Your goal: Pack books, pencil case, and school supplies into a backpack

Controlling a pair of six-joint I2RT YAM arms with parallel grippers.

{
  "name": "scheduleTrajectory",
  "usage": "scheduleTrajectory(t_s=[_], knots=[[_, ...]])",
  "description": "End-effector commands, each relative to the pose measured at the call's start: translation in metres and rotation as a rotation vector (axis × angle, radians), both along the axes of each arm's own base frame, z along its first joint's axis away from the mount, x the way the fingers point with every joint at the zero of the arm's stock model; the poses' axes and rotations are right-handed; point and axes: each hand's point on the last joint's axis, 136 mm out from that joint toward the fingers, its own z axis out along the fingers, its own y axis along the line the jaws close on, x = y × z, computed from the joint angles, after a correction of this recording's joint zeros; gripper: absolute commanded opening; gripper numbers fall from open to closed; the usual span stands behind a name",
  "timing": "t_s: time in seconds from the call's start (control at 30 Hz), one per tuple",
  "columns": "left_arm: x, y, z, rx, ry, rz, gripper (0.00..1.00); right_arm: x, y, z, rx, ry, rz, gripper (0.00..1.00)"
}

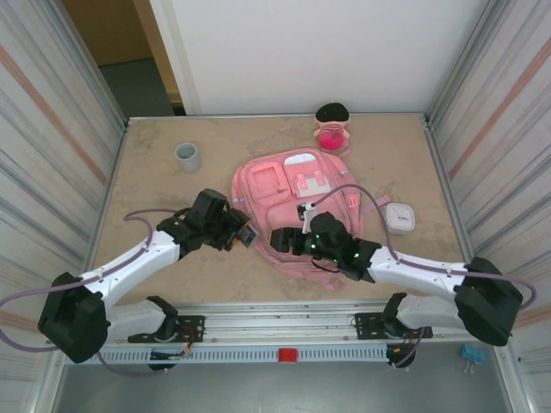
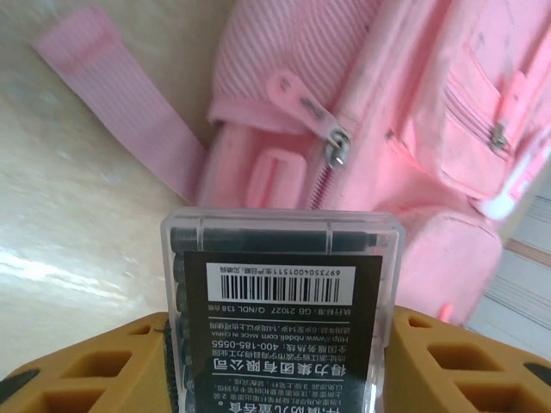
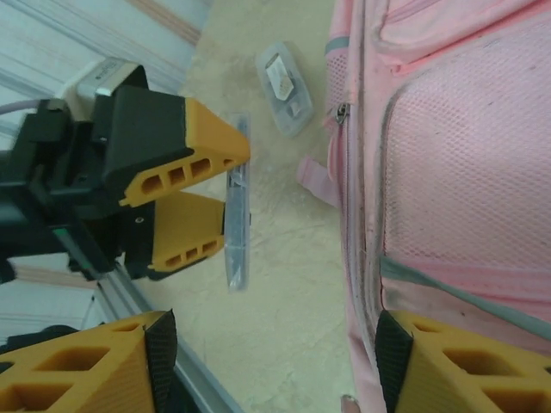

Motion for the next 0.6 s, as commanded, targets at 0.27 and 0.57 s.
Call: scheduleTrajectory(t_s=[0.27,0.57], knots=[[0.003,-0.038,0.016,-0.188,0.004,0.004,0.44,0.017,0.035,0.02,0.056,-0.083,0.009,0.53],[0.004,-0.053,0.021,-0.233,-0.004,-0.016,0.44,0.025,0.032,0.021,0.041,-0.096,-0.038,0.36]])
